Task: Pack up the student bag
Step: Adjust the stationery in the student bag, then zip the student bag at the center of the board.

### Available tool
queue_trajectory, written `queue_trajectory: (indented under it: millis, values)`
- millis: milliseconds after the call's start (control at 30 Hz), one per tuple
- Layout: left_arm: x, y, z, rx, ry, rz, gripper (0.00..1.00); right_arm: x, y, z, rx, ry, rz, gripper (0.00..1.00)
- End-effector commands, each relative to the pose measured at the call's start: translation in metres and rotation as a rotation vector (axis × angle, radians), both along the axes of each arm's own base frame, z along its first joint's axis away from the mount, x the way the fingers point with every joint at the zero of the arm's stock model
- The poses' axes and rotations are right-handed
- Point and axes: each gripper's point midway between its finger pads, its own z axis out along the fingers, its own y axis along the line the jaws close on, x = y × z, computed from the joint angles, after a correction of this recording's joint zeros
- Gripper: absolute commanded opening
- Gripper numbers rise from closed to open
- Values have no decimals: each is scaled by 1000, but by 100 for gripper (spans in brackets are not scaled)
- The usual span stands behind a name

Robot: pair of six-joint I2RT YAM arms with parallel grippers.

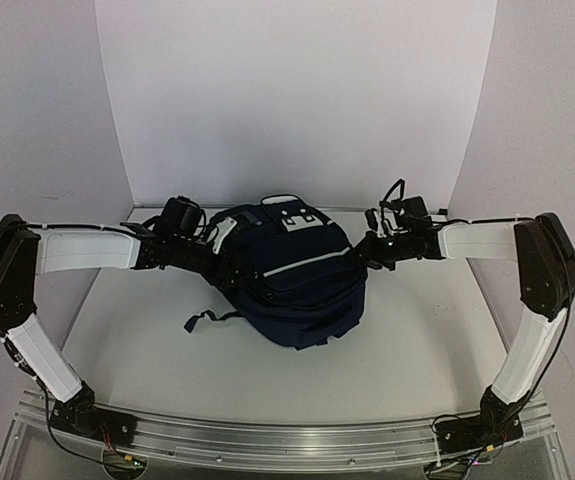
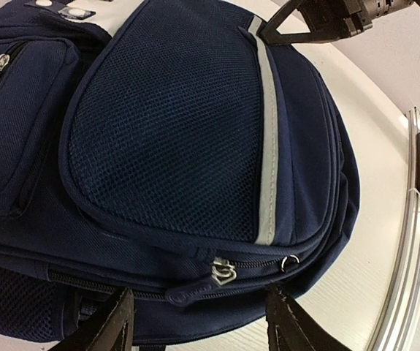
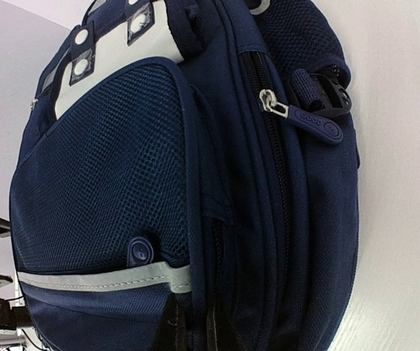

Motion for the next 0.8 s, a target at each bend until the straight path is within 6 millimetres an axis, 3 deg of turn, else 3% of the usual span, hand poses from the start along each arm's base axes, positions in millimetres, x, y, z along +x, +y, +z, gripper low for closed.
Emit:
queue_trajectory:
  millis: [0,333,467,767]
  values:
    - [13,-15,14,-12,-84,-45,55,19,-5,11,0,-66,-6,0]
    - [6,-36,-1,1,-50,-109,46,18,-7,11,10,-61,0,0]
    - [2,-41,-9,12,-11,-113,37,19,-7,11,12,-59,-2,0]
    - [-15,-43,-23,12,75,-88,24,20,-8,9,9,-54,-8,0]
